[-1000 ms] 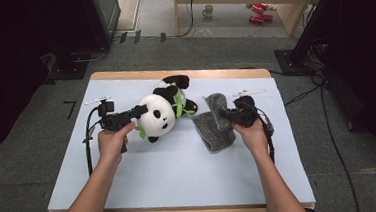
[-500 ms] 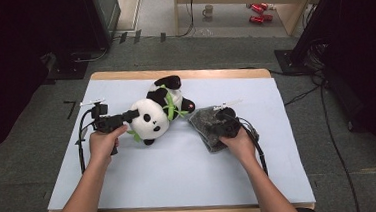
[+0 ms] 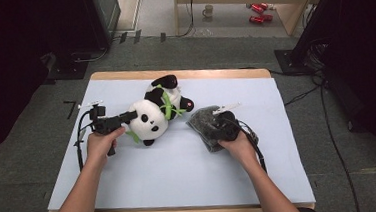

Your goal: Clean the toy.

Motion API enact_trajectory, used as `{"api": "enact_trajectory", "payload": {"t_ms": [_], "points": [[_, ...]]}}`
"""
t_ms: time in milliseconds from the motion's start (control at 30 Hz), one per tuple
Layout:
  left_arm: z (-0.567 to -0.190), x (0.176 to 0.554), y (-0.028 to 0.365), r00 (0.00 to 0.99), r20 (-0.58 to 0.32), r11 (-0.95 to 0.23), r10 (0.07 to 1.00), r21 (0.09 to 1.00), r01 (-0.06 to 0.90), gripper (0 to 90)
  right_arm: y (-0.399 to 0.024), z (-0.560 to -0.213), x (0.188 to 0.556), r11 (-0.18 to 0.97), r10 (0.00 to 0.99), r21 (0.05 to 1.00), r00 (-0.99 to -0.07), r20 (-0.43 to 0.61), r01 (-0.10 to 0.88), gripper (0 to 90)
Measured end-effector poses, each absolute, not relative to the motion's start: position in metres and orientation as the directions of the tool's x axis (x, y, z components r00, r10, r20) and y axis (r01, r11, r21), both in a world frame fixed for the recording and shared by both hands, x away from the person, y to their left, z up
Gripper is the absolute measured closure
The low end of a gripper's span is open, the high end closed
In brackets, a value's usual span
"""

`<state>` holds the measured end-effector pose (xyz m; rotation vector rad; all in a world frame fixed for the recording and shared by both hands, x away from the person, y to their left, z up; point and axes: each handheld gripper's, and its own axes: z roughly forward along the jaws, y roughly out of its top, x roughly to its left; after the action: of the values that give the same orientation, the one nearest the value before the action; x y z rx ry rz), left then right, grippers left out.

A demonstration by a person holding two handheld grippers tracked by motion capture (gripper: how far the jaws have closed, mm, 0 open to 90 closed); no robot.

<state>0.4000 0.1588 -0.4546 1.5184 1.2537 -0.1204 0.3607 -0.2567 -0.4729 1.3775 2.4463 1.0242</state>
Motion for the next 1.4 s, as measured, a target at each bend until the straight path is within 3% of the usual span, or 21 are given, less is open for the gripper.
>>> {"api": "enact_trajectory", "payload": {"t_ms": [200,367,700,1400], "points": [[-0.45,0.399,0.162,0.441,-0.646,0.155,0.623,0.655,0.739,39.7,-0.268,-0.46,0.358,0.294,0.804,0.669,-0.555,0.214,0.683,44.0],[-0.444,0.394,0.16,0.489,-0.572,0.105,0.658,0.713,0.693,36.1,-0.278,-0.447,0.352,0.255,0.797,0.719,-0.561,0.222,0.647,41.7],[-0.434,0.385,0.162,0.58,-0.386,-0.058,0.718,0.796,0.602,34.6,-0.306,-0.435,0.35,0.225,0.82,0.77,-0.542,0.181,0.597,40.0],[-0.435,0.372,0.196,0.619,-0.207,-0.191,0.757,0.836,0.514,34.9,-0.366,-0.463,0.355,0.16,0.891,0.731,-0.416,0.183,0.663,36.9]]}}
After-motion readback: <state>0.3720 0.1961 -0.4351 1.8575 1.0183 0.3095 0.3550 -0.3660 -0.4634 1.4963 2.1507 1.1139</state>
